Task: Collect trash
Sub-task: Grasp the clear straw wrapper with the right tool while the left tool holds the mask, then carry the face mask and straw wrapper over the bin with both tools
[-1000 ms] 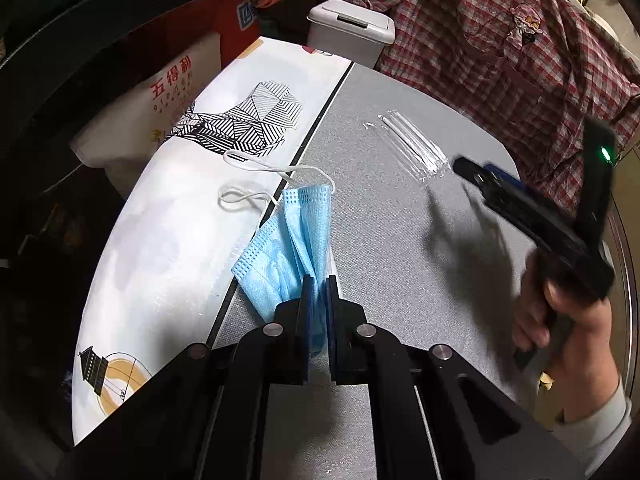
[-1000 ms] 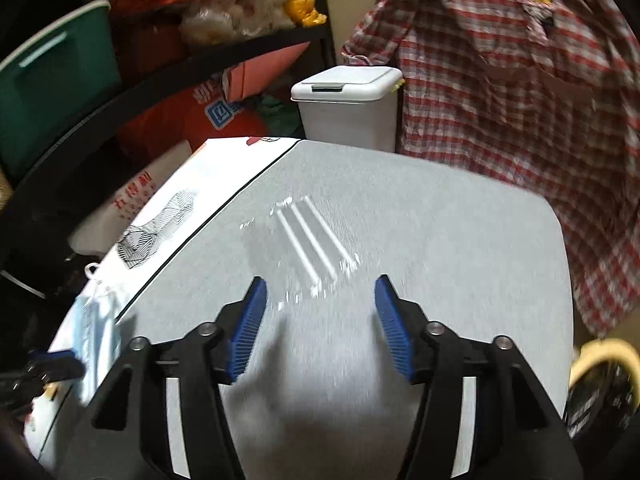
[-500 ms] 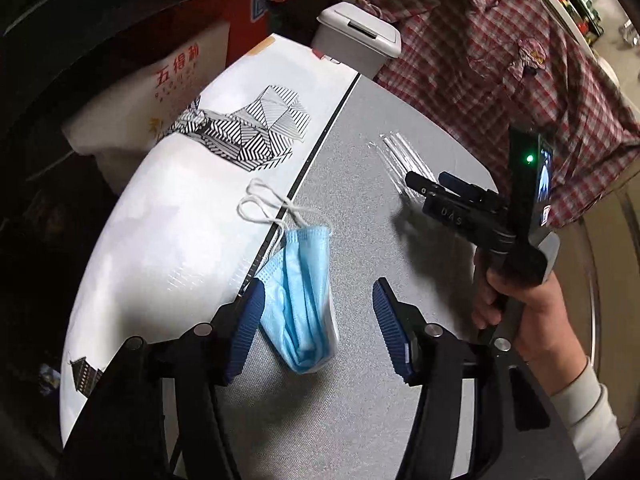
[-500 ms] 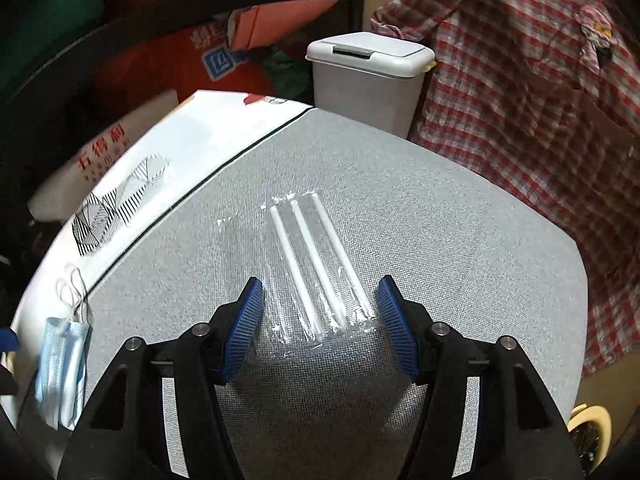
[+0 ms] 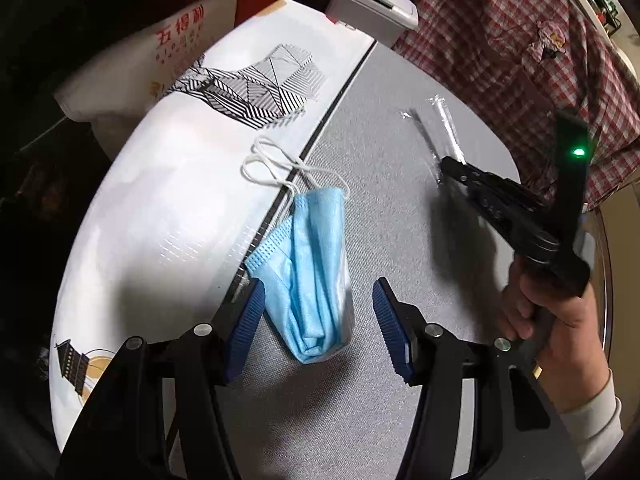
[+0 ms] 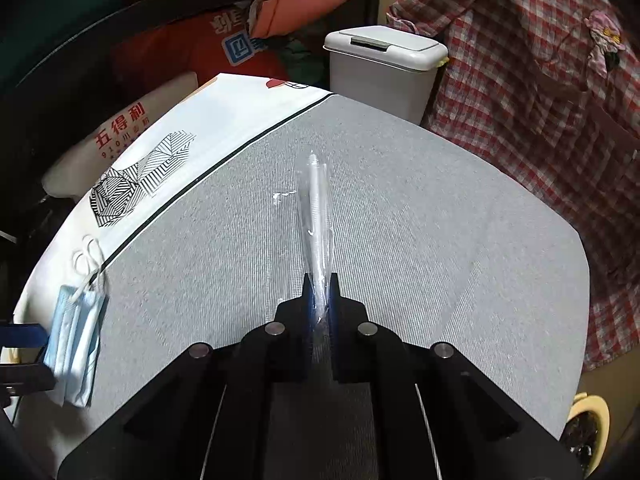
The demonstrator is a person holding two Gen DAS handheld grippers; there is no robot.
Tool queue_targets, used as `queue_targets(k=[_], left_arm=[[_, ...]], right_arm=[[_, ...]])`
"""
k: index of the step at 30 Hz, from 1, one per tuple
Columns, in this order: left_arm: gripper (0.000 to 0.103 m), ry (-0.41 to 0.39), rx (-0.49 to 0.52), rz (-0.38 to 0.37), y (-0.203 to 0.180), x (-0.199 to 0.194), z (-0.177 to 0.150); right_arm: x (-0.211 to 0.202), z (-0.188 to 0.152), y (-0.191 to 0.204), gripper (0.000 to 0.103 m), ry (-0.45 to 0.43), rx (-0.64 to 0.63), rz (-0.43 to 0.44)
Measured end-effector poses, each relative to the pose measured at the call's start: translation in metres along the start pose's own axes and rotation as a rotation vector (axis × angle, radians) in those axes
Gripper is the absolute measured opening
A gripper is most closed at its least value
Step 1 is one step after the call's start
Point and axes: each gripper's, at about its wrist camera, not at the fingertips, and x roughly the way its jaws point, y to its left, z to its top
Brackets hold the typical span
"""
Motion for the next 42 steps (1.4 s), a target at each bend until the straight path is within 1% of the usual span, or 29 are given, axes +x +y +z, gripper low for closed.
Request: queue_targets(k=[8,14,16,17,19,24,29,31,42], left_arm=[[0.055,-0.002,0.014,0.026,0.0,0.003,0.002],[0.054,-0.009,0.045,0.069,-0.006,0.005,0.0],[0.048,-0.006,0.05,0.08,-0.006,0.007,0.0],[0.047,-0.006,0.052,0.086,-0.005,0.008,0.0],[0.041,-0.009,0.057,0.095,-0.006,0.008,-0.001],[0.028,-0.018,0.086,0.102,-0.011,0.004,-0.002],[0.022,-0.034,0.112,0.096,-0.019,-0.003,-0.008],[0.018,-0.039,0.119,0.093,-0.024,-0.006,-0.011],[0.016,-0.094,0.19,0.089,-0.051,-0.033,-0.036]], right_arm=[[-0.049,-0.025,-0.008,0.006,-0.043,0.041,0.022],[-0.089,-0.05,-0.011,0.006,-0.076,0.064,0.038],[-0.103,-0.06,-0.01,0.006,-0.087,0.068,0.043],[-0.11,-0.065,-0.01,0.006,-0.094,0.072,0.046],[-0.123,-0.074,-0.01,0.006,-0.105,0.075,0.051],[-0.154,-0.094,-0.013,0.006,-0.131,0.089,0.045],[-0.179,-0.115,-0.021,0.006,-0.143,0.108,0.025],[-0.191,-0.124,-0.023,0.006,-0.151,0.115,0.017],[-0.241,-0.158,-0.035,0.006,-0.204,0.156,-0.02]])
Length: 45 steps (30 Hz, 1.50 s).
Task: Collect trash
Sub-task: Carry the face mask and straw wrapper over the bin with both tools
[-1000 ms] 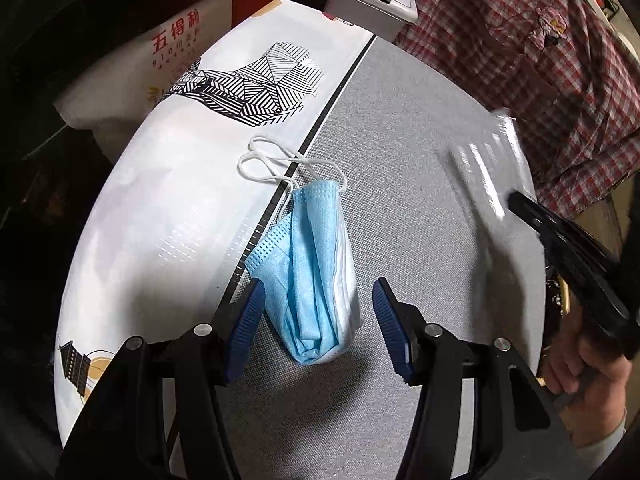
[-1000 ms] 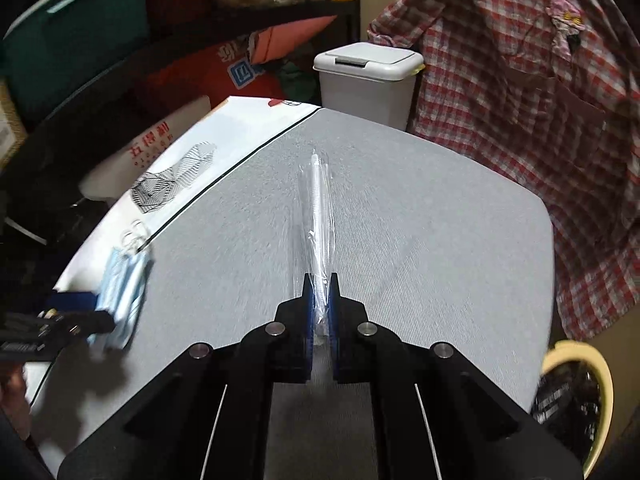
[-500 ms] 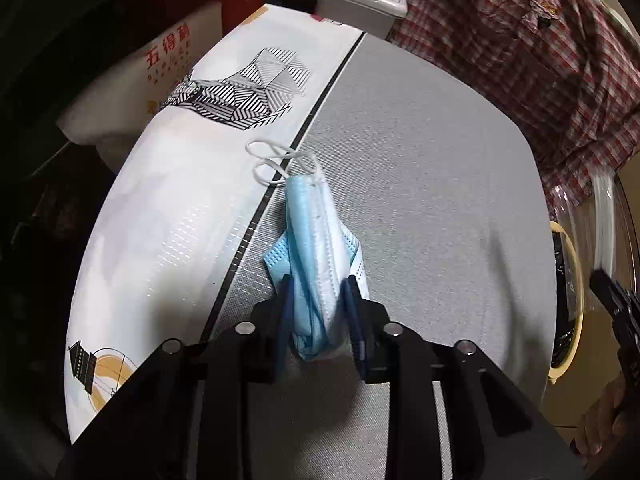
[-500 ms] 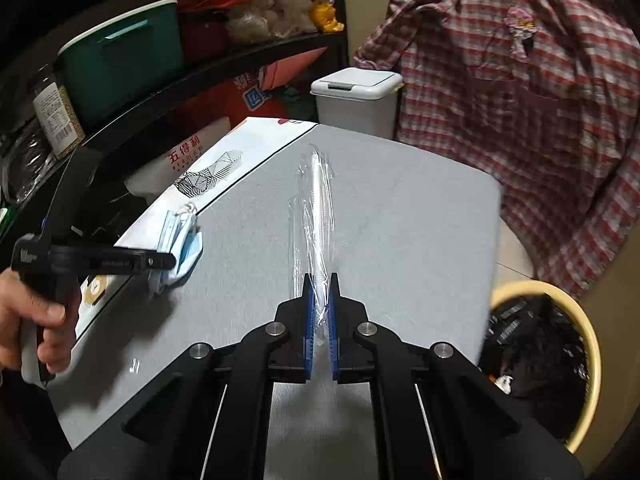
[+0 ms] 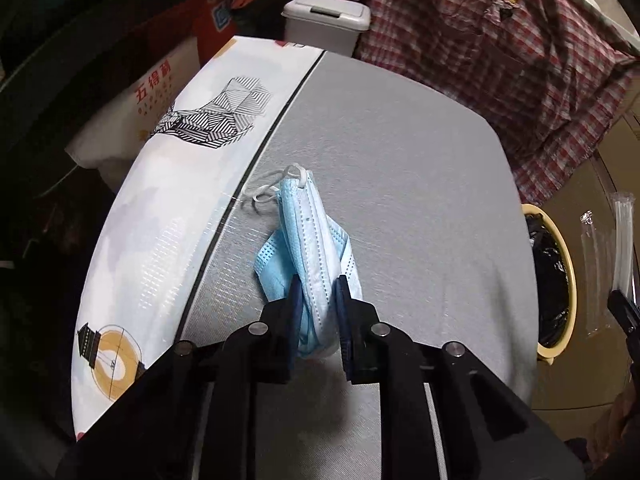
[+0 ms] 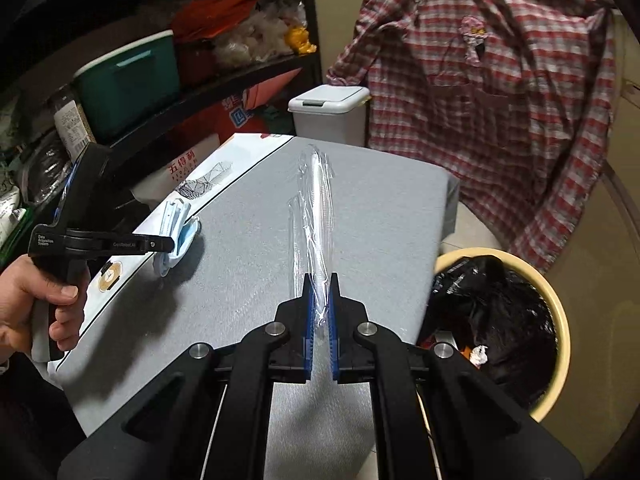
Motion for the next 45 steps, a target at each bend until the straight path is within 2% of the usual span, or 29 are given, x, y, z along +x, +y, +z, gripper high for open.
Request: queue_targets(k=[11,22,35,45], left_arm=[[0.016,-0.121,0.068,-0.014,-0.039,-0.041,-0.016],[0.016,-0.233,0.117,-0.044,-0.075,-0.072,-0.025],[0.016,-0.317,0.168,-0.07,-0.104,-0.084,-0.031],[0.016,-0.321,0.203,-0.079,-0.126,-0.076,-0.029]], right_arm=[[-0.039,-0.019,-0.021,0.006,-0.074,0.056,-0.068],[-0.051,-0.034,-0.044,0.006,-0.123,0.091,-0.136],[-0.055,-0.048,-0.066,0.006,-0.157,0.128,-0.173],[-0.062,-0.052,-0.086,0.006,-0.193,0.164,-0.21]])
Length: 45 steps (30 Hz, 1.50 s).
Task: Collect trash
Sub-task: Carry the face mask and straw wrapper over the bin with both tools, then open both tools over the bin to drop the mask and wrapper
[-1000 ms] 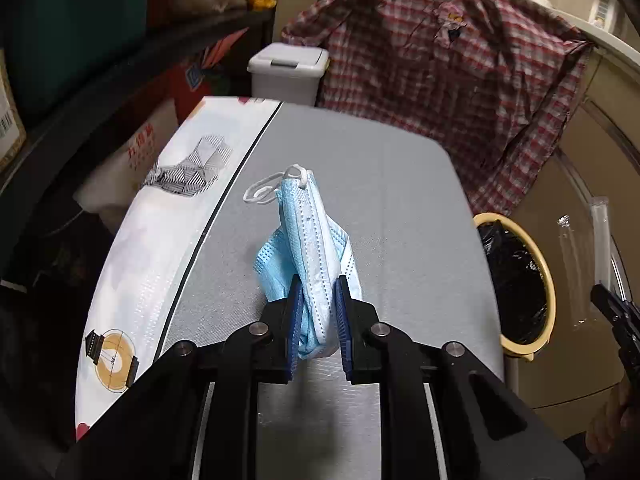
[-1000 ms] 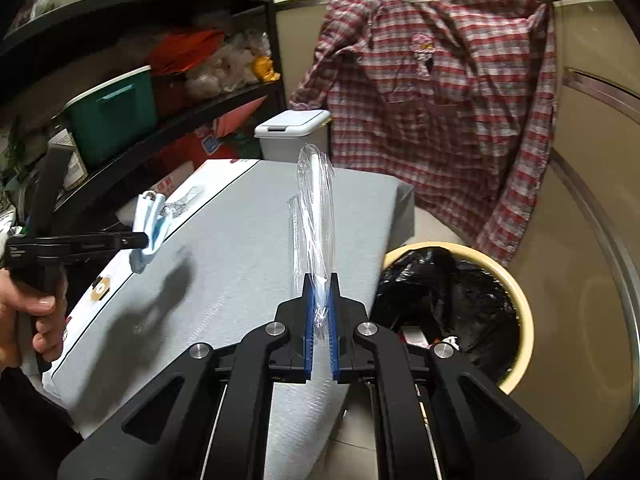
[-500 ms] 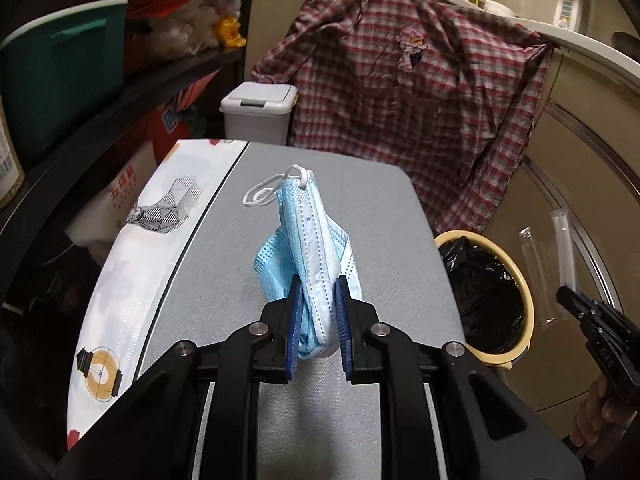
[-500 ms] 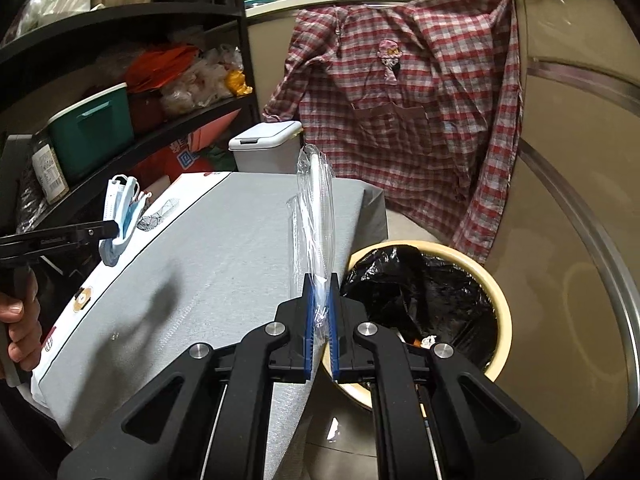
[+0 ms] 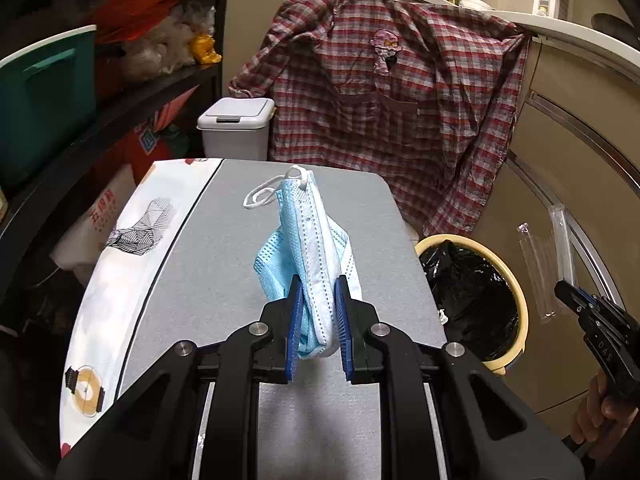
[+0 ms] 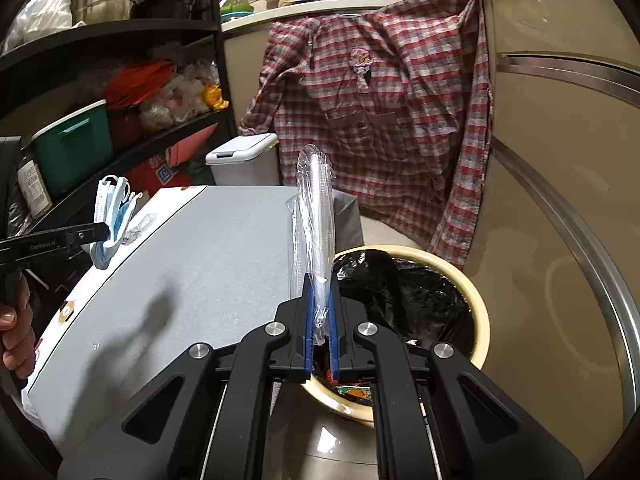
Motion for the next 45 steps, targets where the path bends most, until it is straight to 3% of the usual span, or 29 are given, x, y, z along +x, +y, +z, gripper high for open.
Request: queue_targets(k=[18,32,45], left_arm=[[0.016,-0.017,0.04,-0.076,-0.046,0.013,0.008],[0.016,-0.028,0.07,-0.198,-0.091,0.028,0.018],[0.016,0.003,0.189,-0.248,-0.144,0.057,0.009]], right_arm=[[0.0,-0.001,-0.035,0.006,-0.041,0.069,-0.07],[0.004,0.0,-0.064,0.006,-0.057,0.128,-0.119],[0.018,0.001,-0.076,0.007,-0.042,0.16,-0.14]])
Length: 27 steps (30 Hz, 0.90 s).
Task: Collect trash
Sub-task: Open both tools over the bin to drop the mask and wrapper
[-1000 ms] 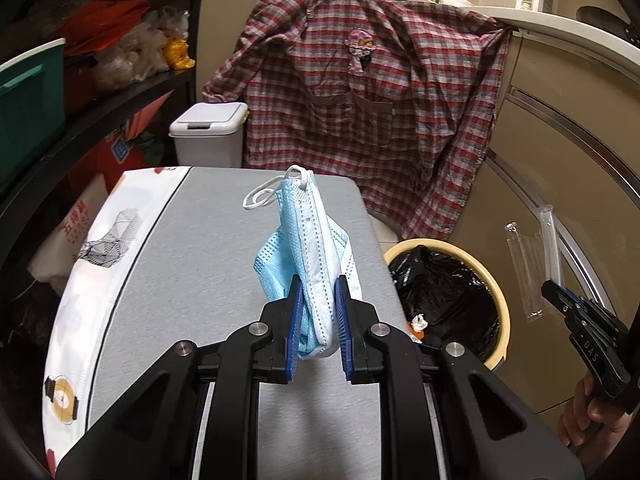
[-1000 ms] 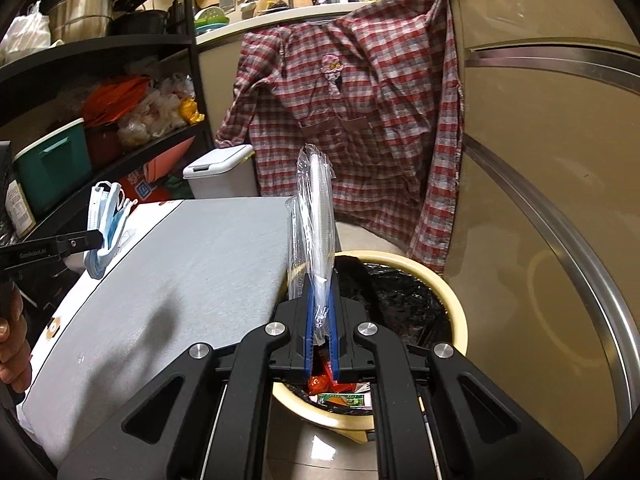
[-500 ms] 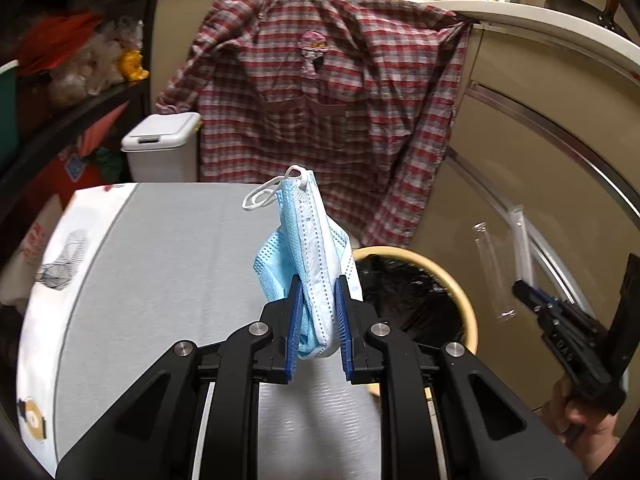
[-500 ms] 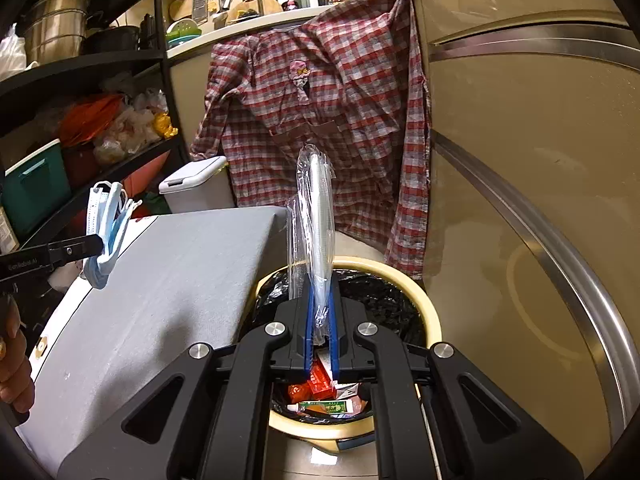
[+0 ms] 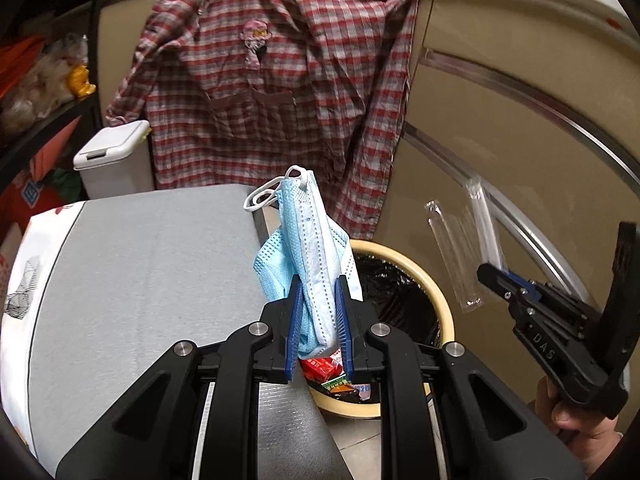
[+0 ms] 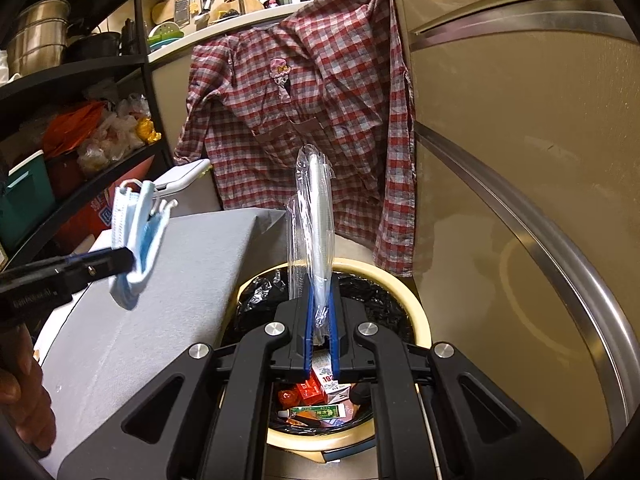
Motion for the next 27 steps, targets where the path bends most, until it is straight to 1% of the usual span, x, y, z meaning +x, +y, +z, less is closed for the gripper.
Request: queue_targets(k=[7,10,11,12,13,14,15,20,23,27], left_arm=[[0.016,0.029,0.014,0.004,-0.008,0.019,0.002],[0.017,0.034,0.016,-0.001,-0.011,0.023,0.003],[0.017,0.036,0.017,-0.003,-0.011,0.025,0.004],[0.021,0.036,0.02,0.0,-0.012,0.026,0.004],[0.034,0.039,0.022,0.004,-0.012,0.027,0.004],[0.039,0.038,0.022,0.006,-0.012,0.028,0.005],[0.044,0.032,0.021,0.004,-0.011,0.027,0.005],[0.045,0.032,0.004,0.005,-0.005,0.027,0.006],[0.045,0.033,-0.014,0.005,-0.001,0.027,0.006],[0.045,0.028,-0.007,0.014,0.001,0.023,0.004]], right_arm=[[0.012,0.001,-0.001,0.007,0.014,0.006,-0.001],[0.016,0.0,0.0,0.011,0.019,0.005,-0.011],[0.018,0.0,0.0,0.015,0.024,0.005,-0.016],[0.021,-0.001,-0.001,0.019,0.033,0.008,-0.017],[0.023,-0.002,-0.002,0.034,0.041,0.013,-0.018],[0.024,-0.002,-0.002,0.046,0.045,0.017,-0.021],[0.026,-0.003,-0.002,0.049,0.048,0.019,-0.024],[0.028,-0.004,-0.003,0.054,0.052,0.025,-0.026],[0.028,-0.004,-0.003,0.055,0.055,0.024,-0.027],[0.026,-0.005,-0.004,0.057,0.053,0.018,-0.037]])
